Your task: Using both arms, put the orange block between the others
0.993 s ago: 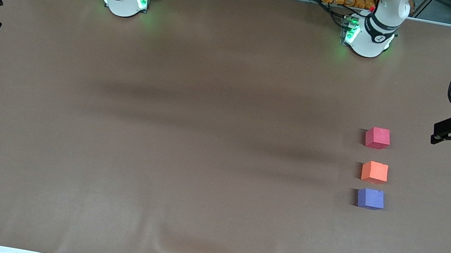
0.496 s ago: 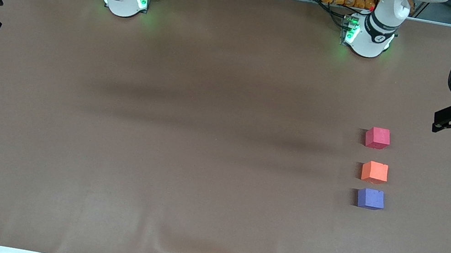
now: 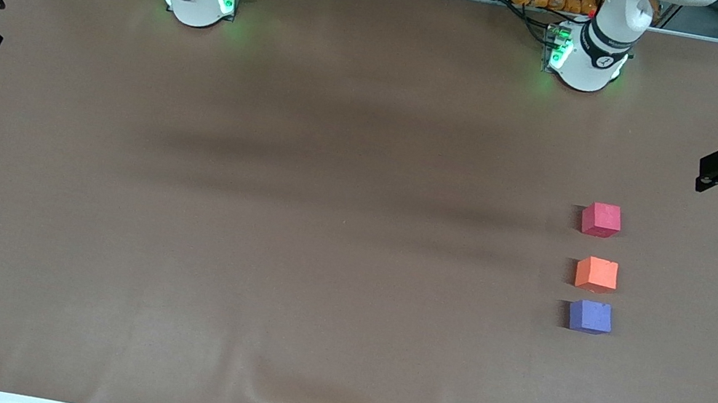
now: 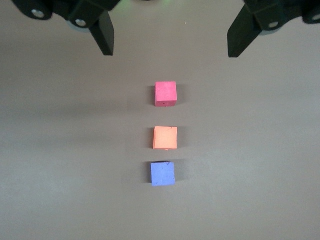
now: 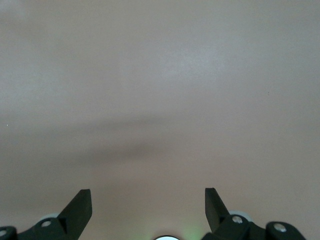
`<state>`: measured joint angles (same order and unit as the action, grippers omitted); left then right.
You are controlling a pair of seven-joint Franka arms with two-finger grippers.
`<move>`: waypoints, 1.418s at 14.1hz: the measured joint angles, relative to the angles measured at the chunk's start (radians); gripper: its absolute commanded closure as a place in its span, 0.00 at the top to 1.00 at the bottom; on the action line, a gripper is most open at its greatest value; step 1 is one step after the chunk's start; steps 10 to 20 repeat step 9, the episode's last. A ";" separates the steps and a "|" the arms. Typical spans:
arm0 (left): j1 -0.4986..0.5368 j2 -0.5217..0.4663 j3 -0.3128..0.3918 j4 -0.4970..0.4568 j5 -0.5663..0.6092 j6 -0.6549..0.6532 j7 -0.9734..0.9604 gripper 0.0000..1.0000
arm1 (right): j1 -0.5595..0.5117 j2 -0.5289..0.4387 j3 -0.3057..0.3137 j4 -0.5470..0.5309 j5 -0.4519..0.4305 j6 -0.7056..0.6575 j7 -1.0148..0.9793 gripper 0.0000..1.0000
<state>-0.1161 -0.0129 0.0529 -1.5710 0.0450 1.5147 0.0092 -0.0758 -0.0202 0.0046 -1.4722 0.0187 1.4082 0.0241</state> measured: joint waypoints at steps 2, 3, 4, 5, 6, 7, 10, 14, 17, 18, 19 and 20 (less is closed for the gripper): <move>0.000 -0.017 0.002 -0.016 0.000 0.000 0.000 1.00 | 0.000 0.000 0.000 0.000 0.000 0.000 0.000 1.00; 0.002 -0.019 0.002 -0.018 0.000 0.000 0.001 1.00 | 0.000 0.000 0.000 0.000 0.000 0.000 0.000 1.00; 0.009 -0.020 -0.005 -0.018 0.000 0.000 0.003 1.00 | 0.000 0.000 0.000 0.000 0.000 0.000 0.000 1.00; 0.030 -0.020 -0.029 -0.018 0.000 0.000 0.004 1.00 | 0.000 0.000 0.000 0.000 0.000 0.000 0.000 1.00; 0.063 -0.020 -0.068 -0.018 0.000 0.000 0.004 1.00 | 0.000 0.000 0.000 0.000 0.000 0.000 0.000 1.00; 0.092 -0.020 -0.103 -0.018 0.000 0.000 0.004 1.00 | 0.000 0.000 0.000 0.000 0.000 0.000 0.000 1.00; 0.126 -0.020 -0.133 -0.019 0.000 0.000 0.004 1.00 | 0.000 0.000 0.000 0.000 0.000 0.000 0.000 1.00; 0.126 -0.020 -0.133 -0.019 0.000 0.000 0.004 1.00 | 0.000 0.000 0.000 0.000 0.000 0.000 0.000 1.00; 0.126 -0.020 -0.133 -0.019 0.000 0.000 0.004 1.00 | 0.000 0.000 0.000 0.000 0.000 0.000 0.000 1.00; 0.126 -0.020 -0.133 -0.019 0.000 0.000 0.004 1.00 | 0.000 0.000 0.000 0.000 0.000 0.000 0.000 1.00; 0.126 -0.020 -0.133 -0.019 0.000 0.000 0.004 1.00 | 0.000 0.000 0.000 0.000 0.000 0.000 0.000 1.00; 0.126 -0.020 -0.133 -0.019 0.000 0.000 0.004 1.00 | 0.000 0.000 0.000 0.000 0.000 0.000 0.000 1.00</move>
